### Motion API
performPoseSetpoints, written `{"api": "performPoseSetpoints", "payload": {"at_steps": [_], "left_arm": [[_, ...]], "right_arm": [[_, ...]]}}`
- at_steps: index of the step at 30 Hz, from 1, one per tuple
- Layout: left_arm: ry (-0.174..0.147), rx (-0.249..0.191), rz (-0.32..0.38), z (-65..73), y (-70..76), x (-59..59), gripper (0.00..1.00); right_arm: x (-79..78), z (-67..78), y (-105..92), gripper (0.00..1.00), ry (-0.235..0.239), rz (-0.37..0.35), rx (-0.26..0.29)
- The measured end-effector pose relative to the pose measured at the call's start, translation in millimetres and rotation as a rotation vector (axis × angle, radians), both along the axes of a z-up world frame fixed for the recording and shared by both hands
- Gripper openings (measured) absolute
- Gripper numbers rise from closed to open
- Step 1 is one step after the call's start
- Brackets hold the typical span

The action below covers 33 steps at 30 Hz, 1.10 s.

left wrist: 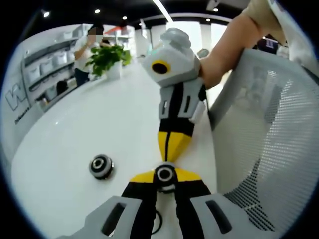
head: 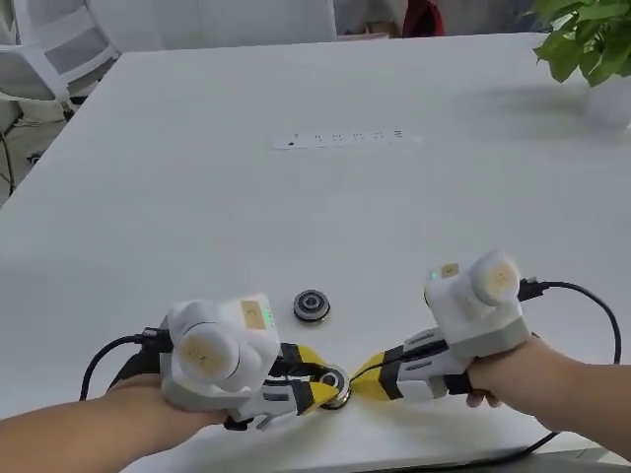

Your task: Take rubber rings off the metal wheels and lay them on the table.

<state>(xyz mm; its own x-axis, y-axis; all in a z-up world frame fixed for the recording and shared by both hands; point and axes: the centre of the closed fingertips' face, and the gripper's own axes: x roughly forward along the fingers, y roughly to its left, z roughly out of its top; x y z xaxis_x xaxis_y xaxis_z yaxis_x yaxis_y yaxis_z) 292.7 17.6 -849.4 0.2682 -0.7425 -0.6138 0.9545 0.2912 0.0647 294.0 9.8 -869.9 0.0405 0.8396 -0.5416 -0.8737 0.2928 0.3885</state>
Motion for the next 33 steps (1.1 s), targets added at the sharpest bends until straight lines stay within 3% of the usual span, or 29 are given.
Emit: {"api": "performPoseSetpoints", "payload": {"at_steps": [8, 16, 33], "left_arm": [[-0.001, 0.021, -0.015, 0.1, 0.6, -3.5, 0.12], [-0.005, 0.03, -0.007, 0.9, -0.6, -5.0, 0.12], [-0.012, 0.04, -0.002, -0.4, -1.6, -3.9, 0.12]], "right_arm": [[7.1, 8.2, -2.6, 0.0, 0.05, -0.071, 0.055], [3.2, 17.6, 0.8, 0.0, 0.08, -0.078, 0.105], [-5.1, 22.8, 5.9, 0.0, 0.11, -0.053, 0.132]]}}
